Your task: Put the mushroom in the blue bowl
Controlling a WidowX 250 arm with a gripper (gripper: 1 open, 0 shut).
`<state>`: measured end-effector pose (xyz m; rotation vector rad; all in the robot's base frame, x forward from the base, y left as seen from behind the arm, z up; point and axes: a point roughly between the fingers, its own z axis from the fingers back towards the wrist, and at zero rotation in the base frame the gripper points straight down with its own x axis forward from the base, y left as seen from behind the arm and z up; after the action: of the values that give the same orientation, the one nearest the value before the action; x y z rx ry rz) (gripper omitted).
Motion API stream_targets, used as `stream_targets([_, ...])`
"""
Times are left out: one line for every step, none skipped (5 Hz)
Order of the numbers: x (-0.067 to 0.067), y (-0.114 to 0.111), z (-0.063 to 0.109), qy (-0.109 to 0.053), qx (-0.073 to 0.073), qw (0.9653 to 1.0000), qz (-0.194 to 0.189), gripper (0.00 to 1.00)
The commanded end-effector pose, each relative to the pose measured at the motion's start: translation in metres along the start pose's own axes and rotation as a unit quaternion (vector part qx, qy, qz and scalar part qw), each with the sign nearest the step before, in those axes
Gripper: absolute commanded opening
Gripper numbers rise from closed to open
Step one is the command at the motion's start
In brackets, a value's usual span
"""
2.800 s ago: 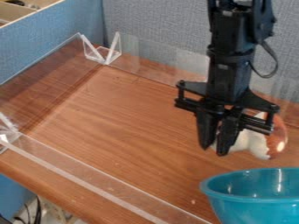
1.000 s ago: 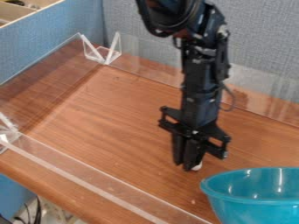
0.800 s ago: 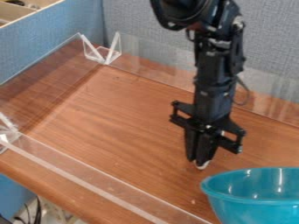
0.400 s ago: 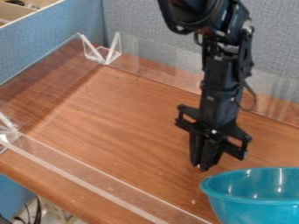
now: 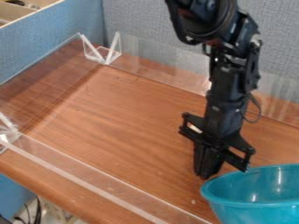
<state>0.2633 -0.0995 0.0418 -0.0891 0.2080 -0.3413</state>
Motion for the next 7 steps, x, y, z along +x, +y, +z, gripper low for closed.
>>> stream_targets([0.002,-0.007,0.025,-0.028,0.011,0.9995,-0.010,0.00])
stream_targets([-0.004,0.003,0.023,-0.027,0.015,0.9995,0.006,0.00])
stream_targets([-0.010,0.011,0.022,-0.027,0.018,0.9993,0.021,0.00])
stream_targets([-0.011,0.015,0.020,-0.026,0.026,0.9993,0.001,0.00])
stream_targets([-0.011,0.017,0.016,-0.024,0.031,0.9990,-0.020,1.00])
stream_targets([-0.014,0.020,0.021,-0.025,0.036,0.9983,-0.038,1.00])
stream_targets([-0.014,0.023,0.025,-0.031,0.038,0.9970,-0.060,0.00])
